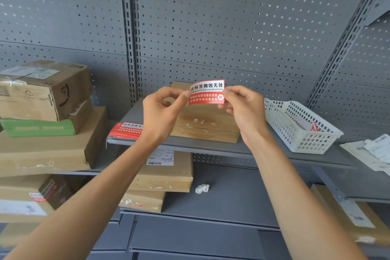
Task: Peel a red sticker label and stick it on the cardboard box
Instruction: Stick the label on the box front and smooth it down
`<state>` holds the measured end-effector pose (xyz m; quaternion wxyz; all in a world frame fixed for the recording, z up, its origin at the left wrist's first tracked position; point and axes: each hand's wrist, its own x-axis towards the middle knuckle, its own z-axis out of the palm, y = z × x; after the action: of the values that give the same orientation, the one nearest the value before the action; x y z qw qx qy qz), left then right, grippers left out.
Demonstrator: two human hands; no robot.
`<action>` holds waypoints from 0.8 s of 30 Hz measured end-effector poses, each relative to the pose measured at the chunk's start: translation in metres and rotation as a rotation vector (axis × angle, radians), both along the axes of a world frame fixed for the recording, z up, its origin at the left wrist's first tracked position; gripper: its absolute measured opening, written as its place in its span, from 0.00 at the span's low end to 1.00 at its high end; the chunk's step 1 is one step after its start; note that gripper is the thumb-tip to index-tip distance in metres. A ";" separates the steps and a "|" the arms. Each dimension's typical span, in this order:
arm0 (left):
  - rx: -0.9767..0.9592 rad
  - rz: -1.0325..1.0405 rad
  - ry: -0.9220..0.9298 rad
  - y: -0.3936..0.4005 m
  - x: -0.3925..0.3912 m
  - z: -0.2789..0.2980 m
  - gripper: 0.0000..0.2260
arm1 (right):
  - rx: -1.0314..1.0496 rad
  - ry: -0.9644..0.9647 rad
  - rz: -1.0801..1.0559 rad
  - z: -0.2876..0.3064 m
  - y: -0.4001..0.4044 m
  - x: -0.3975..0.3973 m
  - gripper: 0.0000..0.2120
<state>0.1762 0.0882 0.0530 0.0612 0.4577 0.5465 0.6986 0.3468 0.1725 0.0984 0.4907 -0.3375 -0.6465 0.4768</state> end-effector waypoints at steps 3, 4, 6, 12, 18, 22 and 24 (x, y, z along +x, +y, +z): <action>-0.020 0.042 0.023 0.001 -0.002 -0.001 0.04 | 0.001 0.004 0.011 -0.001 -0.001 -0.001 0.06; -0.025 0.061 0.033 0.001 -0.002 -0.002 0.03 | 0.000 0.008 0.017 -0.002 -0.002 -0.001 0.06; -0.035 0.092 0.050 0.000 -0.003 -0.001 0.03 | -0.008 0.018 0.024 -0.004 -0.002 -0.001 0.07; -0.067 0.140 0.051 0.002 -0.004 -0.005 0.04 | -0.013 0.003 0.022 -0.013 -0.003 0.002 0.05; -0.114 0.097 0.054 0.002 -0.003 -0.010 0.04 | -0.017 -0.009 0.040 -0.028 -0.004 0.005 0.05; -0.141 0.105 0.116 -0.003 -0.003 -0.020 0.04 | -0.034 -0.027 0.053 -0.049 -0.004 0.009 0.05; -0.163 0.081 0.144 -0.007 -0.003 -0.029 0.05 | -0.032 -0.036 0.030 -0.060 -0.004 0.011 0.05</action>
<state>0.1732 0.0815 0.0240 0.0304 0.4779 0.6224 0.6191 0.3576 0.1682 0.0382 0.4664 -0.3443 -0.6523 0.4882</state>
